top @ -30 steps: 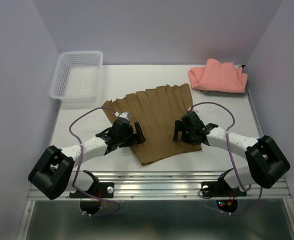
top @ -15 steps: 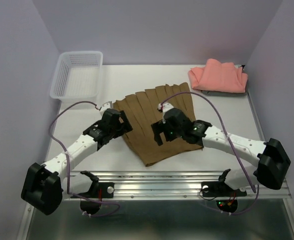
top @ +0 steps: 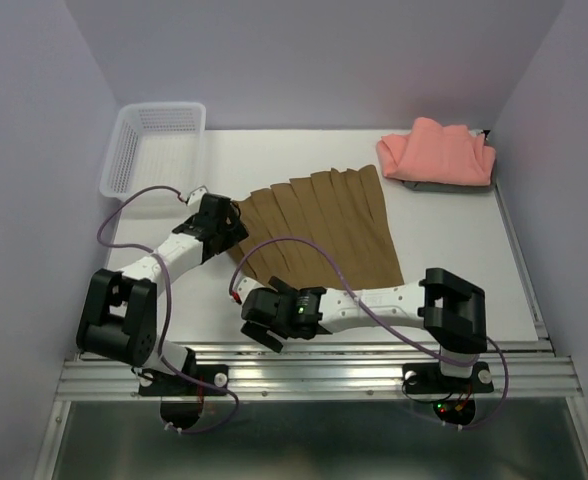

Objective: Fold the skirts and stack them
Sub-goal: Fold the skirt

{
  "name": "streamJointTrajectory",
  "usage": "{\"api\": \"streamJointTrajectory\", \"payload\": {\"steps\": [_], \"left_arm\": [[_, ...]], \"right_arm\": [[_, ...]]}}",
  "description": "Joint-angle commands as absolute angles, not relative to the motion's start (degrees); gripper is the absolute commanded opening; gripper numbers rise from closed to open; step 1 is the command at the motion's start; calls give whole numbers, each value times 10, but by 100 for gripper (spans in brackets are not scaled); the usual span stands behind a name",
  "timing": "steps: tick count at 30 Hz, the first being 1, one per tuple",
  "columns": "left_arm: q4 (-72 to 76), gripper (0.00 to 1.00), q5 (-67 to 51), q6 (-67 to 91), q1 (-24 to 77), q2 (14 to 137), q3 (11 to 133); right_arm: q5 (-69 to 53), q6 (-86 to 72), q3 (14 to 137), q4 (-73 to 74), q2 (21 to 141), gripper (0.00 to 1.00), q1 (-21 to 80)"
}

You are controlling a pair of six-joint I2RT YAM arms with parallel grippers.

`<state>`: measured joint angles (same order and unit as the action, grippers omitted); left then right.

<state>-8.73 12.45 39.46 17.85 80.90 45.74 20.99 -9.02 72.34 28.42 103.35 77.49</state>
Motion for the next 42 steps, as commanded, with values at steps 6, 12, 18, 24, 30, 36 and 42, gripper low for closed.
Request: {"api": "streamJointTrajectory", "payload": {"steps": [6,12,18,24,30,36,42], "left_arm": [[-73,69,170,366,171,911,542],[-90,35,189,362,171,965,577],[-98,5,201,356,171,965,593],[-123,0,219,353,171,953,616],[-106,0,207,351,172,890,627],[-79,0,181,331,192,866,682],[-80,0,188,301,227,930,794]], "right_arm": [[227,-98,772,335,1078,94,784],[222,-109,762,338,1079,71,784],[221,-115,751,336,1082,34,789],[240,-135,751,346,1069,8,789],[253,-153,743,340,1014,1,789],[293,-188,736,341,974,1,783],[300,-238,710,352,923,1,746]]}}
